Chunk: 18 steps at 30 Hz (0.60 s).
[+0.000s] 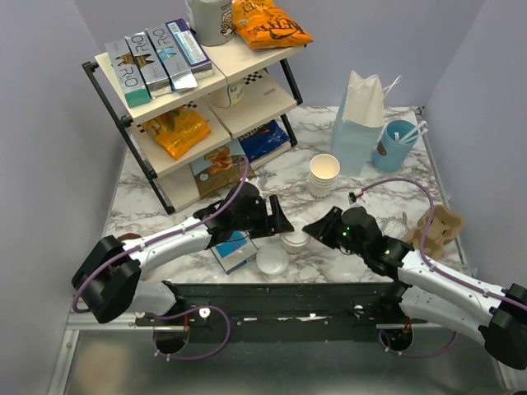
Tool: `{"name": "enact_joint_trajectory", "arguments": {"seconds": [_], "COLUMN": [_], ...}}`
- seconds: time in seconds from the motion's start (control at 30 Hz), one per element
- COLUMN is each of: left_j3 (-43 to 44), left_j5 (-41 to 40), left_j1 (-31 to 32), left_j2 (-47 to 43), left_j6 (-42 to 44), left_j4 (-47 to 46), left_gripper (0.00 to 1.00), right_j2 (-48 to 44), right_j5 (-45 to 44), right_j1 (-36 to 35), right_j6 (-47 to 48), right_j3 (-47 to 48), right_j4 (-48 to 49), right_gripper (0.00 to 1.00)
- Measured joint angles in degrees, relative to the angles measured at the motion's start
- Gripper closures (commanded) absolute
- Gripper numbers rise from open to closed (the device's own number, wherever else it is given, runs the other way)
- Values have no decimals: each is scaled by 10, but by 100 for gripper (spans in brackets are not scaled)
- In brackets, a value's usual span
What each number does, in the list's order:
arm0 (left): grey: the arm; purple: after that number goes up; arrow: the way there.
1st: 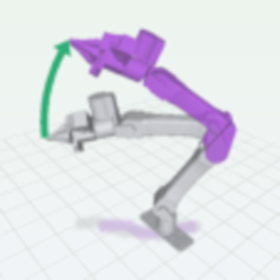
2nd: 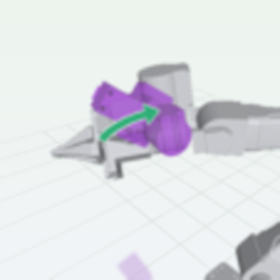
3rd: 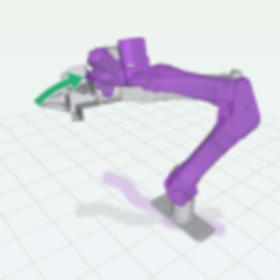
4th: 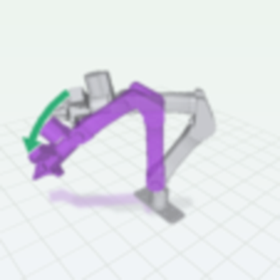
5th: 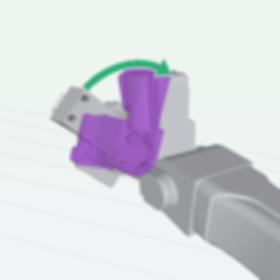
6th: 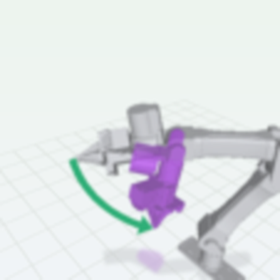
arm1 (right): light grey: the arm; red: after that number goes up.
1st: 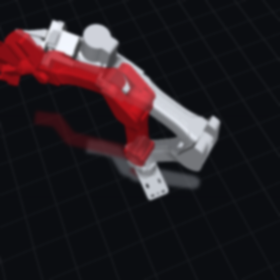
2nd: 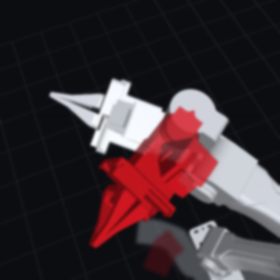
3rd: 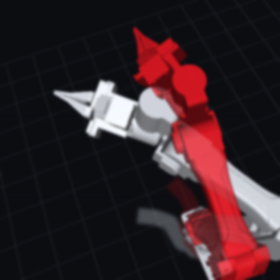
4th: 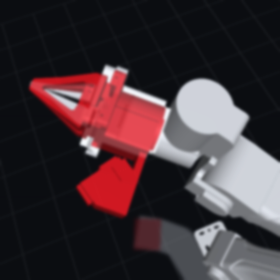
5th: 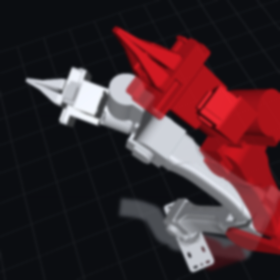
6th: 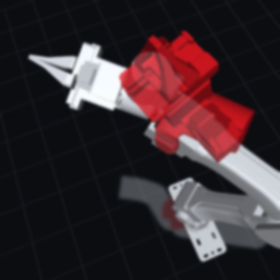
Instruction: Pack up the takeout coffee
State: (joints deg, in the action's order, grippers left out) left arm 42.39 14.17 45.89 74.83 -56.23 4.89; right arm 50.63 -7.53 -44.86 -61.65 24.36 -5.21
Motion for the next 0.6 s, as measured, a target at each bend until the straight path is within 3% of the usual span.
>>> {"name": "enact_joint_trajectory", "arguments": {"seconds": [0.13,0.4,0.43,0.6], "left_j3": [0,0,-1,-14], "left_j5": [0,9,9,9], "left_j1": [0,-2,-2,-4], "left_j2": [24,39,40,41], "left_j6": [-9,-20,-20,-21], "left_j4": [-22,-56,-59,-86], "left_gripper": [47,66,74,78], "right_j2": [-1,-9,-10,-24], "right_j5": [-7,-22,-23,-34], "right_j1": [-2,-2,-2,-2], "right_j6": [-6,-19,-21,-24], "right_j3": [-1,-12,-15,-52], "right_j4": [0,9,13,66], "right_gripper": [99,99,99,99]}}
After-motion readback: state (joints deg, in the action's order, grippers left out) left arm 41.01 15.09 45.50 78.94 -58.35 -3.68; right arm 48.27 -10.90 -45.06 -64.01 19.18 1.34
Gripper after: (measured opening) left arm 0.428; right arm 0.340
